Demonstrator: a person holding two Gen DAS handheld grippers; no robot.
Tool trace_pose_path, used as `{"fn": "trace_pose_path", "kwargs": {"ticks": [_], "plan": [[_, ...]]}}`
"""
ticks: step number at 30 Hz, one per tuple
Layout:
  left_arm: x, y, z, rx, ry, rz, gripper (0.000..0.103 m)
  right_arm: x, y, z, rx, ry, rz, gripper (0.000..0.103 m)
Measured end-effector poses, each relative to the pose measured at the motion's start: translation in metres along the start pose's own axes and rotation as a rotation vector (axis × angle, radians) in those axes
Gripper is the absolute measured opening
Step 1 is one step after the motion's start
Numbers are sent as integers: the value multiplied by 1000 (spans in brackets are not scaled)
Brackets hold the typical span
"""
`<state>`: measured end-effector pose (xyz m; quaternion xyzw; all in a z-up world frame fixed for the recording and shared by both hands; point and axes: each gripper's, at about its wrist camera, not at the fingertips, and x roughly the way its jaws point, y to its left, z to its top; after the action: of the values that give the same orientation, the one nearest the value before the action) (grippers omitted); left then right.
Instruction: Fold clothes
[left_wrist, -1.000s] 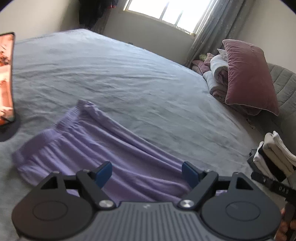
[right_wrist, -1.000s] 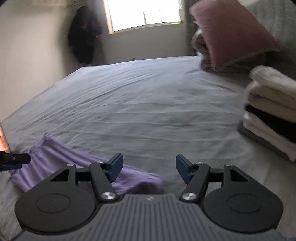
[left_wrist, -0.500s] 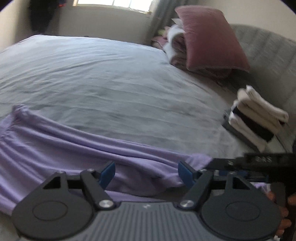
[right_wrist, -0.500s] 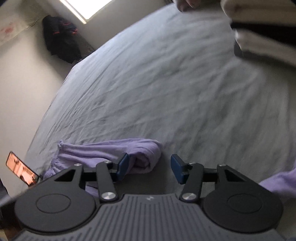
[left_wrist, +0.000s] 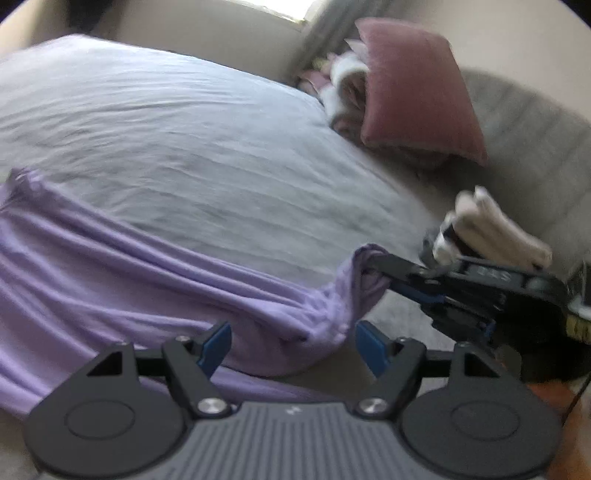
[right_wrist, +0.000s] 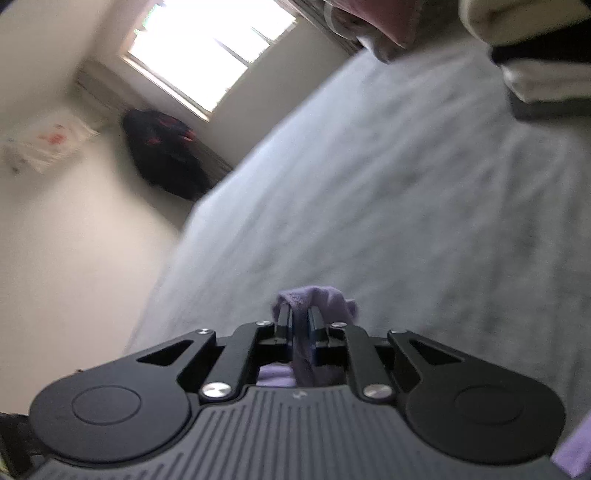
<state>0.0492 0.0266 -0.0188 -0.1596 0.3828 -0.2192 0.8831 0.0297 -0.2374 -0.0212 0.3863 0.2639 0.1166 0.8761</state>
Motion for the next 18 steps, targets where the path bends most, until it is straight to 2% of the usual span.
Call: {"fn": "trace_pose_path", "kwargs": {"ticks": [4, 7, 10, 16, 18], "plan": [[-11, 39, 2, -138, -9, -35, 72, 8, 18, -12, -22, 6, 65, 11], [-19, 56, 3, -191, -20, -63, 72, 24, 32, -28, -68, 70, 92, 10], [-21, 60, 4, -198, -22, -64, 72, 38, 41, -48, -139, 154, 99, 9], [-9, 50, 7, -142, -5, -40, 70, 48, 46, -81, -288, 263, 31, 9], [-3, 46, 8, -118, 2, -30, 67, 43, 50, -81, -319, 279, 27, 15]]}}
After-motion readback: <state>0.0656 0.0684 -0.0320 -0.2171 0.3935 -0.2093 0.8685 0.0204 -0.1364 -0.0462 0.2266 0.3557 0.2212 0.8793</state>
